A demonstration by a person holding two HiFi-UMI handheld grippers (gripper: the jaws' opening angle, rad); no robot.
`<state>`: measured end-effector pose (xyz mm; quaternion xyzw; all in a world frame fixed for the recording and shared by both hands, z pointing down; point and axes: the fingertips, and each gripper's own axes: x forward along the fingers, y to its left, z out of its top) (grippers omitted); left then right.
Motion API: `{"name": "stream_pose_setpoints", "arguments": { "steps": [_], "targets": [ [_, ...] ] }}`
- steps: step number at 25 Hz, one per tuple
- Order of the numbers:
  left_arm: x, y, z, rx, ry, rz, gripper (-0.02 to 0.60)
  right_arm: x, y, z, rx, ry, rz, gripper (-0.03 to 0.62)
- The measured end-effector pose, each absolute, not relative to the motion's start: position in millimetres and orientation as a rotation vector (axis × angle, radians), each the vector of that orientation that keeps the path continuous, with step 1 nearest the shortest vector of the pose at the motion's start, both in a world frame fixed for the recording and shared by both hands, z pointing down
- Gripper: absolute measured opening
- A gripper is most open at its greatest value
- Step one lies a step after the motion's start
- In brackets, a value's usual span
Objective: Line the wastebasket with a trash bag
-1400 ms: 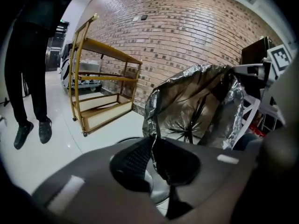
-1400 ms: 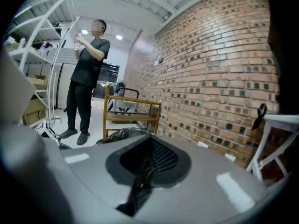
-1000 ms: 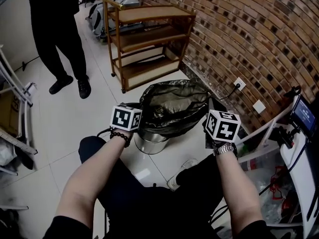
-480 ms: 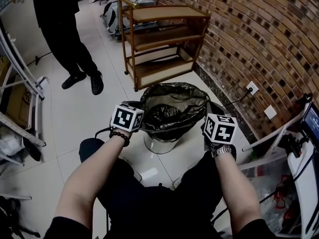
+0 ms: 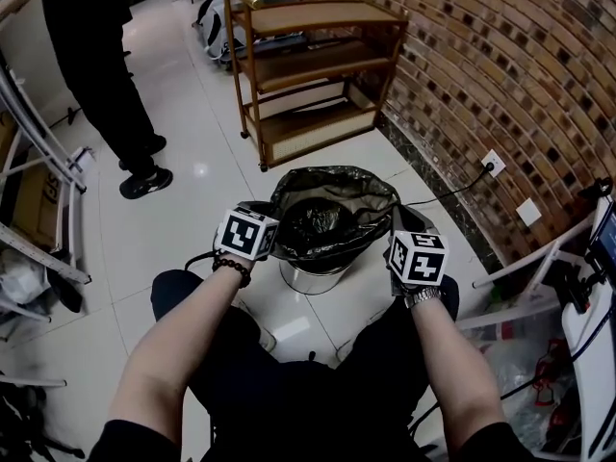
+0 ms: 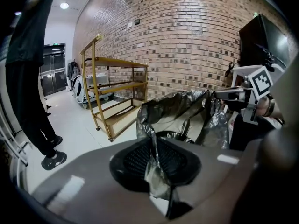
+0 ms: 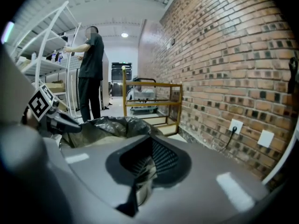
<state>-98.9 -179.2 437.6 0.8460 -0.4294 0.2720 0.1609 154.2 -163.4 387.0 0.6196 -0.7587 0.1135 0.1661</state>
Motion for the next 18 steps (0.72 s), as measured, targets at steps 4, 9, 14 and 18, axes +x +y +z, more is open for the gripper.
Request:
{"name": "stream_pose_setpoints", "arguments": {
  "steps": [4,9,14,18],
  "targets": [
    [-98.2,-181.0,451.4,2.398,-1.205,0.795,0.041,154.3,-166.6,403.0,1.741,-2.151,0.346,0.003],
    [-95.4,-178.6,465.5,2.369,-1.16,0.797,0.086,150.6,-170.8,422.8,1.696,-2.148,0.383,0.007],
    [-97.6,-179.0,479.2,2.35,-1.138,0.826,0.161,145.5,-170.4,447.8,1.613,-2.136,0.473,0.153],
    [-109.0,-181.5,495.0,2.291,-1.172,0.879,0.209,147.0,-170.3,455.3,1.601,-2.126,0.49,0.161]
  ]
}}
